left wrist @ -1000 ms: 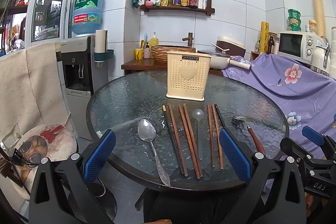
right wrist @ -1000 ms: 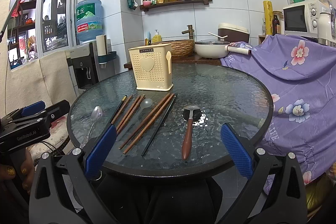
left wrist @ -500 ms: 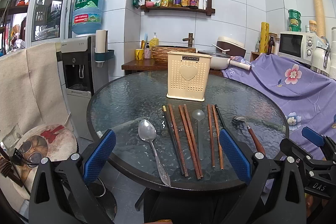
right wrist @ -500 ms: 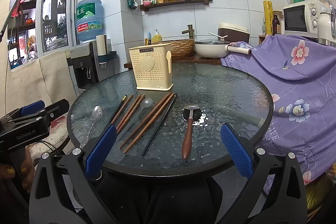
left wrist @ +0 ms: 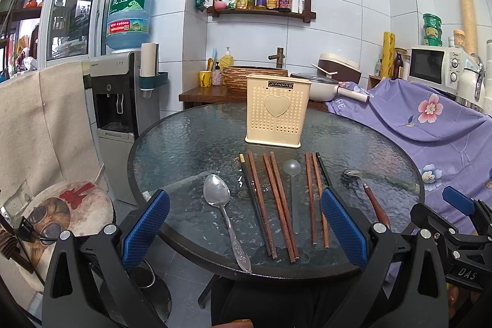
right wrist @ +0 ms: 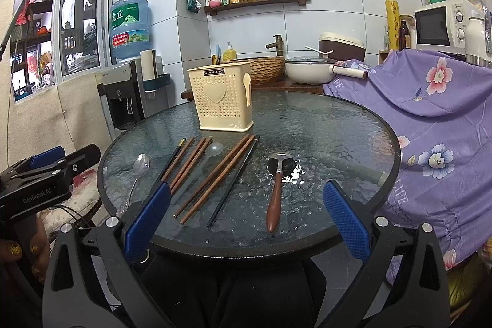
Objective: Organize utensils
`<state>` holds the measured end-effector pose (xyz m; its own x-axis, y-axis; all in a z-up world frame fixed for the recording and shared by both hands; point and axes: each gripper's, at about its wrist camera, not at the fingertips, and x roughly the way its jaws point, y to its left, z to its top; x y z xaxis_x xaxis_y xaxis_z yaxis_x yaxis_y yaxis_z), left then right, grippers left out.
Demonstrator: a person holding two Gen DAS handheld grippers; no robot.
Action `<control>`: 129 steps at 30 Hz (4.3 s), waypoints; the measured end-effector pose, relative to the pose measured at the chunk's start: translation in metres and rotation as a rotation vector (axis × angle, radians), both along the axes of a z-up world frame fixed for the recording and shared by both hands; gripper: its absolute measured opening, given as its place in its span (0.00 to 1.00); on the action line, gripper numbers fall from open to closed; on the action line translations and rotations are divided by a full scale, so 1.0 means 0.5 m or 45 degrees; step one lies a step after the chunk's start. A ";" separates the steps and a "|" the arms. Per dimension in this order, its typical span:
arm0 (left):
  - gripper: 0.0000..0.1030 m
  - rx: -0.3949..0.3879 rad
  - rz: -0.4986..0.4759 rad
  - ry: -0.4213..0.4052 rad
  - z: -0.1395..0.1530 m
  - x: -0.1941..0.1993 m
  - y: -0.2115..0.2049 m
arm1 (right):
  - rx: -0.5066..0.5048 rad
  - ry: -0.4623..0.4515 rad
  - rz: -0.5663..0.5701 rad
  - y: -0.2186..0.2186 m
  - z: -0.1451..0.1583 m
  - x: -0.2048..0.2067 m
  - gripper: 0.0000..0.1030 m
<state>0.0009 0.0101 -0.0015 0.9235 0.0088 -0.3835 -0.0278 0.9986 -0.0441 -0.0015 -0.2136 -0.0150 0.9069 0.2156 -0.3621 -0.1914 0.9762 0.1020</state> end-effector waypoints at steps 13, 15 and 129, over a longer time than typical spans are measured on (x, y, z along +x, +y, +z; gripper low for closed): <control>0.94 -0.053 0.092 0.323 -0.056 0.116 0.106 | -0.128 0.316 -0.062 -0.021 -0.045 0.148 0.95; 0.87 -0.030 0.114 0.349 -0.055 0.140 0.114 | -0.172 0.333 -0.073 -0.018 -0.047 0.177 0.95; 0.35 -0.104 -0.266 0.242 0.184 0.459 0.068 | -0.077 0.199 0.274 0.044 0.205 0.468 0.46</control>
<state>0.2304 0.0442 0.0905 0.8136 -0.2119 -0.5415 0.1625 0.9770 -0.1382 0.2326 -0.1915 0.0872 0.7746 0.3715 -0.5119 -0.3819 0.9198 0.0895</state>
